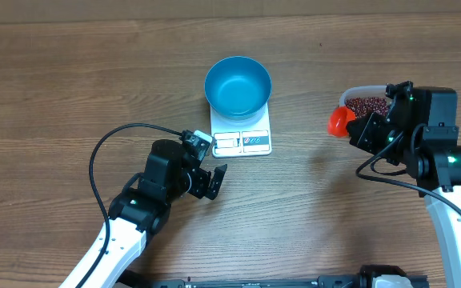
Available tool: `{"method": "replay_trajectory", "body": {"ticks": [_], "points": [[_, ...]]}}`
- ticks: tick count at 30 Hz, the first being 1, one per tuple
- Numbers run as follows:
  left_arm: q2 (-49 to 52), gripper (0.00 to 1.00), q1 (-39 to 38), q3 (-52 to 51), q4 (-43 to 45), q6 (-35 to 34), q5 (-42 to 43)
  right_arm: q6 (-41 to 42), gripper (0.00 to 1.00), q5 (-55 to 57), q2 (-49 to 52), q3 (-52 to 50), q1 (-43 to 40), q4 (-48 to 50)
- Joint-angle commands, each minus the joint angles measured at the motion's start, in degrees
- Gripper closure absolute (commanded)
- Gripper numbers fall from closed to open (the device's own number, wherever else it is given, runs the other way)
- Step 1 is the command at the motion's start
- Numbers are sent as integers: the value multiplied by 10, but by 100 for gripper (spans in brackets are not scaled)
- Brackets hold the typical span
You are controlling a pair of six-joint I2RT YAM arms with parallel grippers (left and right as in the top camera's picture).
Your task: Scoop item into bowl and weigh 150g on scale
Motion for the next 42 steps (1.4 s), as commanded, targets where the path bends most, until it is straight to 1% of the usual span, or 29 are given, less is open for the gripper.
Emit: {"method": "replay_trajectory", "body": {"ticks": [1,11,14,19,29,32,35,38,42], "points": [[-1,0,-2,2,2,-5,9,0,96,0,2,18,-2,6],[-1,0,-2,2,2,-5,9,0,96,0,2,34,-3,6],[-1,0,-2,2,2,-5,9,-1,97,3,2,62,-12,-9],[-1,0,-2,2,2,-5,9,-22,97,18,26,138,-45,-57],[-1,1,-2,2,2,-5,9,-105,96,19,181,363,-127,-217],[-1,1,-2,2,2,-5,9,-114,96,34,228,416,-150,-250],[-1,0,-2,2,2,-5,9,-115,96,45,257,438,-176,-255],[-1,1,-2,2,2,-5,9,-129,96,44,273,438,-193,-246],[-1,1,-2,2,2,-5,9,-171,96,45,290,438,-196,-235]]}}
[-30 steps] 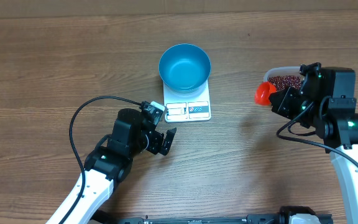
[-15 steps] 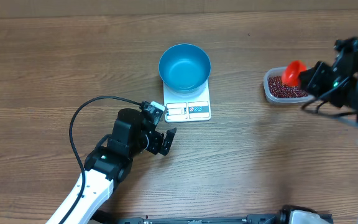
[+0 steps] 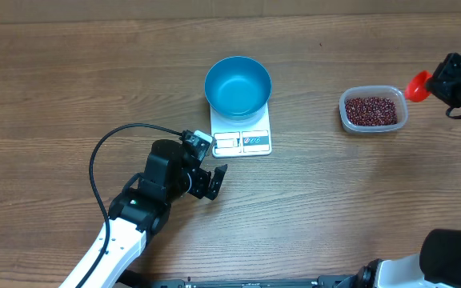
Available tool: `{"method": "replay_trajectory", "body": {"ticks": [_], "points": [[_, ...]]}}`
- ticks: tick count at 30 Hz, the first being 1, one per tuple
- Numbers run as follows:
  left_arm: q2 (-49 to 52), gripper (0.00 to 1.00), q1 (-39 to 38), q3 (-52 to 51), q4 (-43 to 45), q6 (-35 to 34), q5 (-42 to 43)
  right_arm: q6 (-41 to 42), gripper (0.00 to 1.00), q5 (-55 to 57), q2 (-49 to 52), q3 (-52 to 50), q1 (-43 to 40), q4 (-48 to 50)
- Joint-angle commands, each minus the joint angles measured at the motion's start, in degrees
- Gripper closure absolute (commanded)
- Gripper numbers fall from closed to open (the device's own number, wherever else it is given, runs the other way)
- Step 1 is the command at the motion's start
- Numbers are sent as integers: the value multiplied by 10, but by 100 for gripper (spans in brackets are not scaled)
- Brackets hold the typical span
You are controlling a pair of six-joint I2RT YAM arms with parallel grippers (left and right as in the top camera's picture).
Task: Scoop item into bowl and weigh 150g on scale
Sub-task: 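Lower the red scoop with the right gripper into the bean tub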
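An empty blue bowl (image 3: 238, 86) stands on the white scale (image 3: 243, 141) at the table's middle. To the right, a clear container of red beans (image 3: 372, 110) sits uncovered. My right gripper (image 3: 437, 81) is beyond the container's right edge, near the frame border, shut on a red scoop (image 3: 417, 86) that sticks out to the left. Whether the scoop carries beans cannot be told. My left gripper (image 3: 214, 182) rests open just below and left of the scale, nothing between its fingers.
A black cable (image 3: 102, 152) loops from the left arm across the wooden table (image 3: 70, 72). The right arm's base shows at the bottom right corner.
The right gripper with the red scoop was over the bean container, covering most of it. Now it is up and to the right, leaving the container fully in view. The left arm has not moved.
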Motion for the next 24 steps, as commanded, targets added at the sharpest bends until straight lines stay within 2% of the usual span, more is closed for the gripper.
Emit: {"method": "replay_trajectory", "body": {"ticks": [1,6,14,24], "points": [[-1,0,-2,2,2,-5,7,-58,96,5,13,19,1,6],[-1,1,-2,2,2,-5,7,-130,96,-2,47,9,1,8],[-1,0,-2,2,2,-5,7,-199,96,-27,92,-2,1,10],[-1,0,-2,2,2,-5,7,-241,96,-25,130,-3,1,29]]}}
